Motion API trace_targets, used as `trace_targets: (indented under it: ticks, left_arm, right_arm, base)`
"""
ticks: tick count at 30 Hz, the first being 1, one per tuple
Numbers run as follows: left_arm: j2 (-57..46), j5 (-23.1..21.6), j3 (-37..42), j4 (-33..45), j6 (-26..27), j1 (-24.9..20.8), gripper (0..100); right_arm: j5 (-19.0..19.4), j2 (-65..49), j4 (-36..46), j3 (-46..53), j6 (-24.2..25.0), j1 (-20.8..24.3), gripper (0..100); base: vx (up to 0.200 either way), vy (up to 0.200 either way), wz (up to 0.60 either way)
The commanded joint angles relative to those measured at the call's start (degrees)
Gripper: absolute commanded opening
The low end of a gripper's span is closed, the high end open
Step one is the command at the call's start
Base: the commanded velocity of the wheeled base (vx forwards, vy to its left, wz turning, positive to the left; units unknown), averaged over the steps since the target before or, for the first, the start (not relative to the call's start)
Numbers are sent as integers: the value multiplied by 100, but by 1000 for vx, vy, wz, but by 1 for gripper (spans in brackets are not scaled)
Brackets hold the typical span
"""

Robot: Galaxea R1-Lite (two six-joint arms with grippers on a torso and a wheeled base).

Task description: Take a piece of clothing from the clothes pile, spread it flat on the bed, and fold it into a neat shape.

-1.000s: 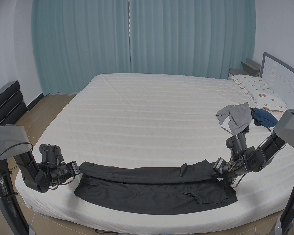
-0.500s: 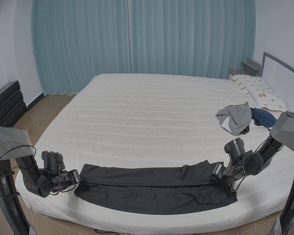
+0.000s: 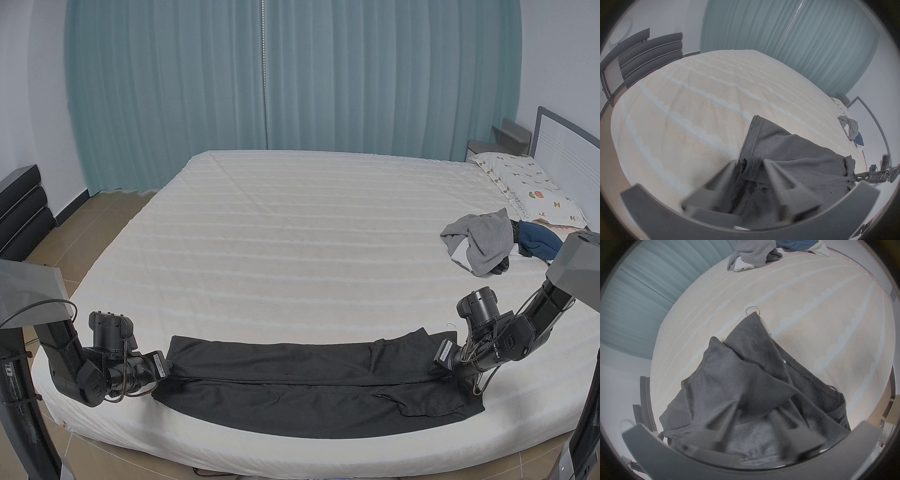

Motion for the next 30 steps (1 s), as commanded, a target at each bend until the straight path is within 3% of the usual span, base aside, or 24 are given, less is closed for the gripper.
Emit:
trace_targets:
  ticks: [1,6,12,15,18,21,26,30]
  left_arm:
    - [-36,0,0,-5,-5,-7,100]
    - [-273,0,61,-5,-5,37,100]
    - [-458,-17,-176,4,-85,186,100]
    - [-458,-17,-668,145,-498,195,100]
    - [-440,-114,-1196,795,-858,195,100]
    - [-396,-580,-1776,1524,-1289,186,100]
    - [-106,-711,-2119,1691,-1447,186,100]
    - [579,-544,-2699,1718,-1588,186,100]
  right_arm:
    - [8,-83,-38,-9,-4,-6,100]
    - [25,-461,-38,-62,5,-199,100]
    - [324,-901,-38,-71,-92,-490,100]
    - [421,-909,-47,-203,-276,-683,100]
    - [544,-804,-91,-220,-276,-718,100]
    - [790,-646,-258,-168,-268,-788,100]
    - [966,-514,-566,-133,-268,-929,100]
    - [1194,-215,-1207,-124,-276,-1272,100]
  base:
    - [0,0,0]
    - [0,0,0]
    - [0,0,0]
    - [0,0,0]
    - [0,0,0]
    - [0,0,0]
    - [0,0,0]
    - [0,0,0]
